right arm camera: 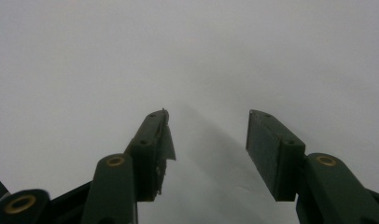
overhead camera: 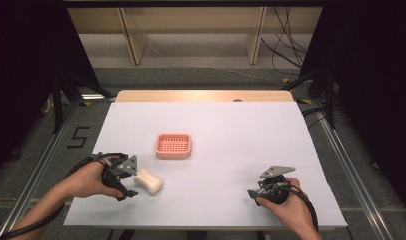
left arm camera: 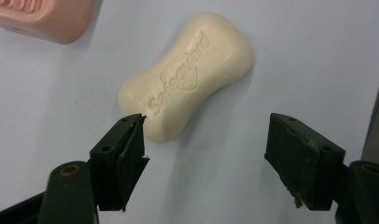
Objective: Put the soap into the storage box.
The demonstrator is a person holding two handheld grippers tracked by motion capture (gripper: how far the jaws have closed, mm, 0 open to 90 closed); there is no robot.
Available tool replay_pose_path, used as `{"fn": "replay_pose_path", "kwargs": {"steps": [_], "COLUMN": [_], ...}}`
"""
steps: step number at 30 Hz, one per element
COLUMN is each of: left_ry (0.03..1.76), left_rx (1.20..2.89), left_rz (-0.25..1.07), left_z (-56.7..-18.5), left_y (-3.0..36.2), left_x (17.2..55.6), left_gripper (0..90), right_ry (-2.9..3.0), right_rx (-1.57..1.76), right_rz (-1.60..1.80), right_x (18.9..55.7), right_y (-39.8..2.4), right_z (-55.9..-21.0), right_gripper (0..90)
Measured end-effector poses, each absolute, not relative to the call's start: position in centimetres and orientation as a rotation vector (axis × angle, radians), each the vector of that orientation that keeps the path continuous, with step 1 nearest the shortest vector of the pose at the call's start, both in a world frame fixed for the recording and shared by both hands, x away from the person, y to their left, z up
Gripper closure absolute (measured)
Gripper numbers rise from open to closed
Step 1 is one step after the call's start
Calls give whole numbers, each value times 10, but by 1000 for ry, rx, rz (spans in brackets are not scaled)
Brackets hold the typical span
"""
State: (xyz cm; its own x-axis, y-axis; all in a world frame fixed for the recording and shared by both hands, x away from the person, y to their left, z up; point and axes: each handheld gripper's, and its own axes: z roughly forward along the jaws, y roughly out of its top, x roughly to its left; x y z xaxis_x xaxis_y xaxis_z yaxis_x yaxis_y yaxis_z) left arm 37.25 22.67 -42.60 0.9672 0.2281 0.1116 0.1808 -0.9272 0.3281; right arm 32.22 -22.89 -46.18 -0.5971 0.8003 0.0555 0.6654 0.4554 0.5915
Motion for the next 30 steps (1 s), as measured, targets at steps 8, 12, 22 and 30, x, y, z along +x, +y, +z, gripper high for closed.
{"fn": "replay_pose_path", "kwargs": {"steps": [8,12,22,30], "left_ry": [193,117,20,-40], "left_rx": [2848,2862,2919,2908], "left_rz": [208,212,201,170], "left_z": [-424,-421,-423,-430], "left_y": [210,204,188,183], "left_x": [380,385,392,397], "left_gripper": [287,304,322,321], "right_ry": [2480,2479,2474,2492], "right_rx": [1267,1294,1301,1302], "right_rz": [854,860,868,850], "right_x": [323,322,323,324], "right_y": [-229,-228,-229,-229], "right_z": [-463,-463,-465,-465], "right_gripper": [488,486,482,477]}}
